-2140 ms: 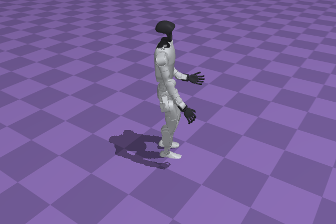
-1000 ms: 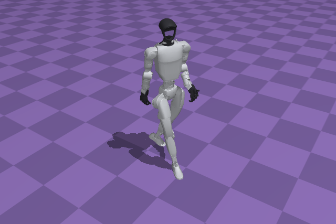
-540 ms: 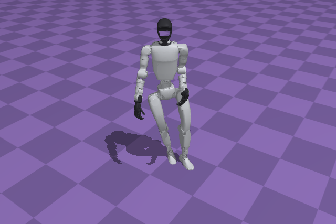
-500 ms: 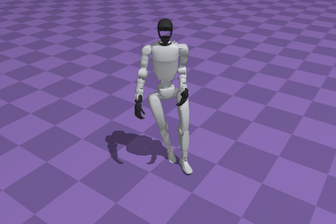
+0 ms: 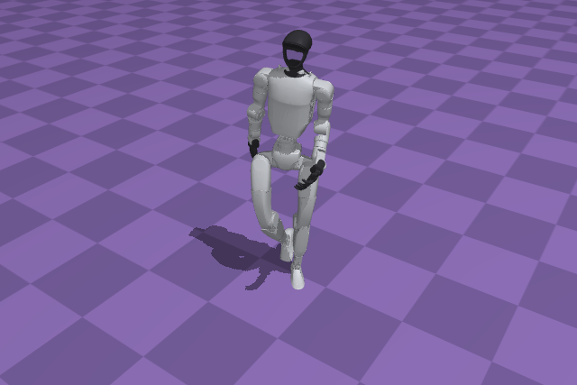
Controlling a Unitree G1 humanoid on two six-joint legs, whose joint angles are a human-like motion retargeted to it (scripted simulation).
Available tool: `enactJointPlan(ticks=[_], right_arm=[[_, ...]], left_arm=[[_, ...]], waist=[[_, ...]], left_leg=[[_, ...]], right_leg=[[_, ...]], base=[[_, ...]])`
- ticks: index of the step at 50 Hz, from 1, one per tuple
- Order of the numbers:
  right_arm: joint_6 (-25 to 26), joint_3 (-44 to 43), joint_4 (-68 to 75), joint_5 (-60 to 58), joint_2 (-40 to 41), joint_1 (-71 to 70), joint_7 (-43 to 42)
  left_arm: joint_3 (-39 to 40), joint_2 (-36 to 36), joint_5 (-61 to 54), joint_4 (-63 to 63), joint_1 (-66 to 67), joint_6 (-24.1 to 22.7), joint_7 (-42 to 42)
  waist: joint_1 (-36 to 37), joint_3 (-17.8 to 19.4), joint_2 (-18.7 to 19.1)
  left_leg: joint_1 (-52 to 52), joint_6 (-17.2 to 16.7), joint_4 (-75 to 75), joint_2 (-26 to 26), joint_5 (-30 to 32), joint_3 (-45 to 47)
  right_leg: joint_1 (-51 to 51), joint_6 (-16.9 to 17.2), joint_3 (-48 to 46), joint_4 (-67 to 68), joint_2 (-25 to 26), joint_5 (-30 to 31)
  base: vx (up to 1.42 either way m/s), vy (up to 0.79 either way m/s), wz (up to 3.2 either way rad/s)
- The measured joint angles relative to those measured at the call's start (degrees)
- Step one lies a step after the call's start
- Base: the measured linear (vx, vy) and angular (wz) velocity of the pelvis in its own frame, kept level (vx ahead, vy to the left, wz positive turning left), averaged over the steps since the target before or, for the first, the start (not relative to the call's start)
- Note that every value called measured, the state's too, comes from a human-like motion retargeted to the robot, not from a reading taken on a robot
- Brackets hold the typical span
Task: Walk run
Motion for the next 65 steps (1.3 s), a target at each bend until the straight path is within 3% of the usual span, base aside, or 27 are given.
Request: enactJointPlan(ticks=[3, 5, 10, 15, 23, 26, 29, 32, 35, 40, 45, 53, 55, 58, 61, 65], right_arm=[[-1.7, -1.2, -2.3, 1.4, 0.7, 1.0, -1.9], [-2.7, -1.5, -3.3, 2.9, 1.0, 1.2, -2.2], [-2.7, -2.0, -3.5, 5.4, 2.0, 0.6, -0.7], [-2.7, -1.9, -3.0, 5.4, 2.5, 0.5, 1.0], [-0.7, -3.1, -0.9, 2.7, 1.3, 2.3, 0.3], [0.2, -3.9, 0.5, 2.2, 0.3, 2.4, 0.4], [1.4, -5.0, 0.7, 2.0, -0.9, 1.7, 0.3], [0.9, -5.0, 0.5, 2.2, -1.8, -1.0, -0.5], [-0.8, -3.8, -2.0, 4.0, -2.1, -4.3, -1.4], [-2.3, -1.5, -7.1, 6.2, -2.3, -10.9, -2.5], [-5.2, 0.7, -11.7, 6.3, -2.6, -16.2, -2.5], [-7.8, 1.5, -15.3, 6.7, -2.7, -19.2, -2.7], [-7.8, 1.4, -14.7, 6.7, -2.6, -18.8, -3.2], [-7.1, 1.3, -12.0, 6.0, -2.4, -17.3, -3.5], [-5.4, 0.9, -8.6, 3.8, -2.3, -14.8, -3.5], [-2.0, -0.7, -5.5, 0.4, -1.5, -8.6, -4.3]], left_arm=[[-0.9, 0.1, 0.1, -1.0, -1.2, -1.2, 1.2], [-1.4, 0.0, 0.3, -1.7, -1.8, -1.8, 1.6], [-1.9, -0.2, 0.3, -1.6, -3.0, -1.2, 1.3], [-3.4, -1.0, 0.5, -0.5, -3.5, -0.7, 0.3], [-6.3, -3.8, 2.9, 1.0, -2.5, 1.1, -4.3], [-6.5, -4.7, 3.7, 2.7, -1.6, 1.6, -5.4], [-6.9, -5.8, 4.1, 3.5, 0.4, 1.5, -5.9], [-7.0, -6.4, 3.0, 2.7, 2.5, 0.7, -4.9], [-6.5, -5.6, 1.7, 2.0, 2.6, 0.7, -4.9], [-4.9, -4.6, 2.1, 2.2, 0.7, 1.3, -3.5], [-3.1, -5.6, 0.4, 0.4, 1.0, -0.3, -3.4], [-1.4, -7.2, 0.2, -1.1, 1.0, -0.5, -4.0], [-1.1, -7.4, 0.5, -1.3, 1.1, -0.6, -3.8], [-0.4, -7.5, 0.3, -1.3, 1.2, -0.3, -4.0], [0.3, -7.3, 0.1, -0.8, 1.1, -0.1, -3.9], [0.8, -7.0, -0.2, 0.2, 1.5, -0.3, -3.0]], waist=[[-3.2, 0.9, 0.7], [-5.2, 1.0, 0.0], [-8.6, 2.1, -2.1], [-11.4, 3.9, -1.8], [-13.2, 3.1, 1.1], [-12.7, 1.0, 2.6], [-11.0, -0.5, 3.7], [-10.2, -1.0, 1.8], [-10.6, -1.4, -0.2], [-10.5, -1.1, -2.3], [-5.6, 0.1, -3.1], [-0.5, 3.4, -2.1], [0.3, 3.8, -2.4], [0.6, 4.0, -3.3], [2.4, 3.7, -4.1], [4.3, 2.5, -5.0]], left_leg=[[2.5, 0.7, -0.2, -1.2, -1.7, -1.0], [4.4, 1.2, -0.5, -3.4, -3.0, -1.0], [10.6, 2.0, -2.0, -8.2, -6.1, -0.6], [16.1, 1.8, -2.8, -9.0, -8.6, -2.5], [19.9, 0.3, 0.3, -7.5, -9.9, -7.1], [19.9, -3.0, 2.8, -5.8, -5.0, -7.4], [18.9, -8.5, 8.3, -3.6, 6.1, -6.9], [16.5, -13.2, 18.1, -4.2, 18.9, -6.4], [10.4, -14.6, 32.8, -4.7, 26.5, -6.5], [1.3, -10.9, 43.2, -1.2, 16.0, -5.8], [-5.4, -5.2, 34.6, 2.0, 4.2, 2.4], [-12.3, -4.6, 7.4, -2.4, 4.6, 3.8], [-13.6, -6.5, 1.9, -4.3, 4.3, 3.2], [-12.9, -4.8, -3.3, -6.5, 3.4, 4.3], [-11.7, 0.6, -1.5, -6.7, 7.1, 4.9], [-8.9, 2.2, -1.3, -7.5, 10.5, 5.2]], right_leg=[[-4.7, 1.1, 1.5, -4.8, -0.1, -6.6], [-6.4, 4.6, 2.6, -11.6, -2.0, -8.6], [-8.8, 5.8, 2.6, -28.7, -8.6, -9.6], [-12.1, 5.8, 2.5, -39.7, -9.4, -11.0], [-9.1, -3.0, -8.3, -40.5, -10.9, -6.0], [-7.2, -3.8, -9.0, -40.7, -9.9, -5.2], [-5.0, -4.7, -8.6, -40.5, -8.7, -8.4], [-2.2, -6.5, -6.3, -40.4, -8.6, -11.3], [0.8, -7.1, -5.1, -40.1, -9.6, -14.8], [5.1, -7.7, -4.6, -41.1, -8.3, -17.6], [7.8, -8.0, -1.5, -40.8, -5.6, -19.4], [14.0, -8.9, 0.1, -41.3, 0.2, -23.8], [15.4, -9.1, 0.2, -41.0, 0.6, -25.2], [17.3, -9.1, -0.5, -40.0, 0.7, -26.8], [18.8, -8.5, 0.1, -38.1, 0.6, -27.0], [20.6, -6.0, -1.5, -34.2, -0.4, -20.9]], base=[[0.48, 0.09, 0.25], [0.47, 0.07, 0.15], [0.43, 0.03, -0.03], [0.56, -0.06, 0.23], [0.63, -0.13, 0.56], [0.83, -0.31, 0.36], [0.82, -0.30, -0.07], [0.61, -0.23, -0.42], [0.65, -0.25, -0.11], [0.47, -0.21, -0.16], [0.47, -0.12, -1.05], [0.46, -0.06, -0.51], [0.73, -0.02, -0.20], [0.56, -0.02, -0.03], [0.80, 0.03, -0.40], [0.81, 0.04, -0.29]])
